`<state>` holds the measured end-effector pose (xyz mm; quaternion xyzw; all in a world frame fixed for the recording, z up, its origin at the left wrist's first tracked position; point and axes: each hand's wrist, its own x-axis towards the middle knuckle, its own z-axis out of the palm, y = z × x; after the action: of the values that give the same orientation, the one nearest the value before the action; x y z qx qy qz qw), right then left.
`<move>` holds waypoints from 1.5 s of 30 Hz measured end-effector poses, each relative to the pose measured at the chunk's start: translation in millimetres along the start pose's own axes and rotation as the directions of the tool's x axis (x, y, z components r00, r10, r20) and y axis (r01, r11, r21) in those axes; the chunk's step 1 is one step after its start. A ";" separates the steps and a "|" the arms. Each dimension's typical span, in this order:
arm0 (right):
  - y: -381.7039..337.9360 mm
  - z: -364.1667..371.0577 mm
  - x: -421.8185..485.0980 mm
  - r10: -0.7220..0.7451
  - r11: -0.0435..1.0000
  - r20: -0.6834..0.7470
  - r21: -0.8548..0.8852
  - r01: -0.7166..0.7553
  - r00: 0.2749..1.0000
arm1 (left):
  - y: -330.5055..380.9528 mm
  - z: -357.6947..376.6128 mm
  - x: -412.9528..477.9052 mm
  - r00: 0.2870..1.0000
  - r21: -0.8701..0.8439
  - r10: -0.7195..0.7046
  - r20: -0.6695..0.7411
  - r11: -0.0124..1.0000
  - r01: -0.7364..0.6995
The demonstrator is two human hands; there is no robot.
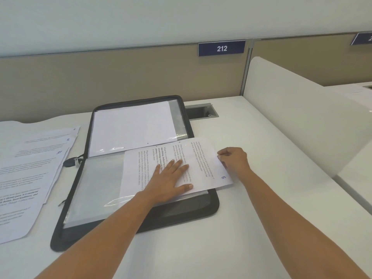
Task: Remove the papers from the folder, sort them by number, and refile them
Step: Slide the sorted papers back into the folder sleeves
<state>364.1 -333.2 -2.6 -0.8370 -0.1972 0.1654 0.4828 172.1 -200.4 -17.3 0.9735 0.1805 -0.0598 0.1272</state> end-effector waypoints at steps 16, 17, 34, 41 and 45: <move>-26.0 40.1 -30.3 -0.132 0.991 0.158 0.045 0.126 0.979 | -9.2 -8.3 -8.7 0.985 -0.087 -0.118 -0.122 0.990 0.108; -25.7 41.4 -31.2 -0.130 0.992 0.161 0.028 0.127 0.978 | -14.4 -9.4 -10.8 0.981 -0.076 -0.143 -0.129 0.988 0.134; -46.6 58.3 -46.4 -0.138 0.964 0.300 -0.179 0.198 0.944 | -23.3 -3.8 -20.3 0.958 -0.217 -0.270 -0.092 0.945 0.246; -46.5 50.9 -47.5 -0.021 0.998 0.227 -0.048 0.032 0.974 | -25.8 -4.1 -23.3 0.955 -0.250 -0.273 -0.114 0.938 0.239; -44.1 52.5 -50.8 -0.002 0.999 0.237 -0.038 0.012 0.971 | -26.5 -3.6 -24.5 0.956 -0.259 -0.271 -0.114 0.937 0.235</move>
<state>288.0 -299.0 15.1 -0.8199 -0.2597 0.2586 0.4398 139.9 -183.7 -15.8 0.9209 0.3193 0.0193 0.2227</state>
